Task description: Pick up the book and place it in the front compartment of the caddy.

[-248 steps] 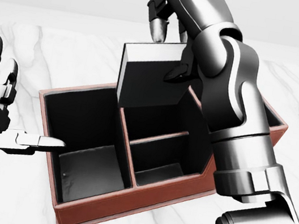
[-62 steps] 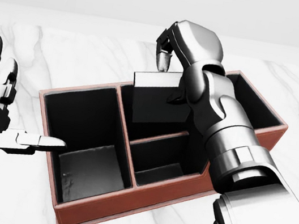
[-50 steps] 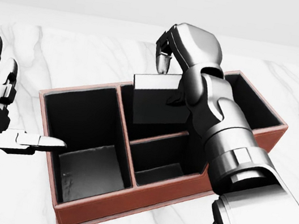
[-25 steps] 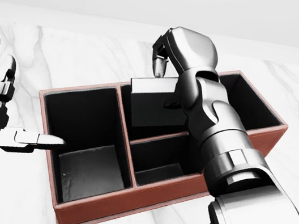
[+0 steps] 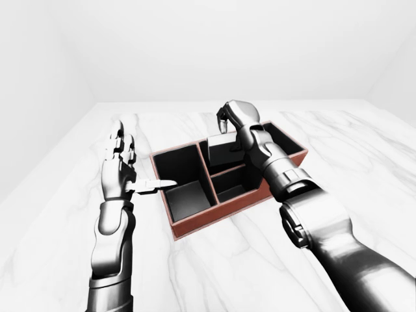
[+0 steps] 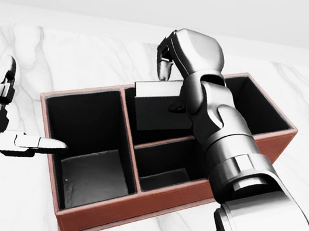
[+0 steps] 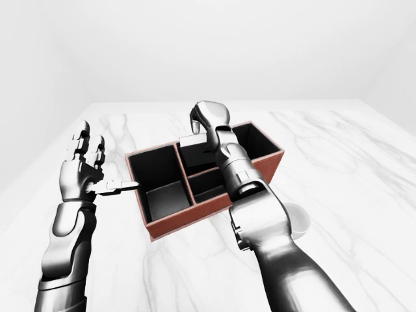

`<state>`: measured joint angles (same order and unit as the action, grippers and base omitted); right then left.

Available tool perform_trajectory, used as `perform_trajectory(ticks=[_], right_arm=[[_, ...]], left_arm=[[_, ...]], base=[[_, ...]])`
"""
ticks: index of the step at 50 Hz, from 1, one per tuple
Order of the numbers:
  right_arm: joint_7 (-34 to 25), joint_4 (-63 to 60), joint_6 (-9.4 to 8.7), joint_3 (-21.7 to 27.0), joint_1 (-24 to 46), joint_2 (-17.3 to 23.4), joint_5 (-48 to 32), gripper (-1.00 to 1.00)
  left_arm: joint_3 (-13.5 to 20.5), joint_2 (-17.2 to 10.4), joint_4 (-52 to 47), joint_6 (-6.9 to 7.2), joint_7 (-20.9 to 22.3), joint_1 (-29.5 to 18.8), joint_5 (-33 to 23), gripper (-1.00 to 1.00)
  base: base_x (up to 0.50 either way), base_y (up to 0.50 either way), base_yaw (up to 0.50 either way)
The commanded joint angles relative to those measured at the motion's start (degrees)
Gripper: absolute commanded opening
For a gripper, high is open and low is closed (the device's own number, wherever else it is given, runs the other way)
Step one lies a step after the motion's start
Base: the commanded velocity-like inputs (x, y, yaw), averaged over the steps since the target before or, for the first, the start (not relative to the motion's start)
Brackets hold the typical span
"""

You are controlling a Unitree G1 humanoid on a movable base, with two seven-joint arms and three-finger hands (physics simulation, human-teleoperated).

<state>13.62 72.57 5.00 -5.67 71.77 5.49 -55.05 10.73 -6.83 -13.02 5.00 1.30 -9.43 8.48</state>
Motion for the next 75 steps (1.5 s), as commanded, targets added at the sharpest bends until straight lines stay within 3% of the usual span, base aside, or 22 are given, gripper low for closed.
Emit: perform_trajectory(ticks=[1,75], right_arm=[[2.1,-0.7,0.0,1.8,0.6,0.1,-1.0,-1.0],[4.8,0.4,0.0,1.4,-0.7,-1.7,-2.2,-1.0]], left_arm=[[0.0,0.0,0.0,0.0,0.0,0.0,0.0,1.0],[0.2,-0.2,-0.2,0.0,-0.1,-0.3,0.3,1.0]], base=[[0.0,0.0,0.0],[0.0,0.0,0.0]])
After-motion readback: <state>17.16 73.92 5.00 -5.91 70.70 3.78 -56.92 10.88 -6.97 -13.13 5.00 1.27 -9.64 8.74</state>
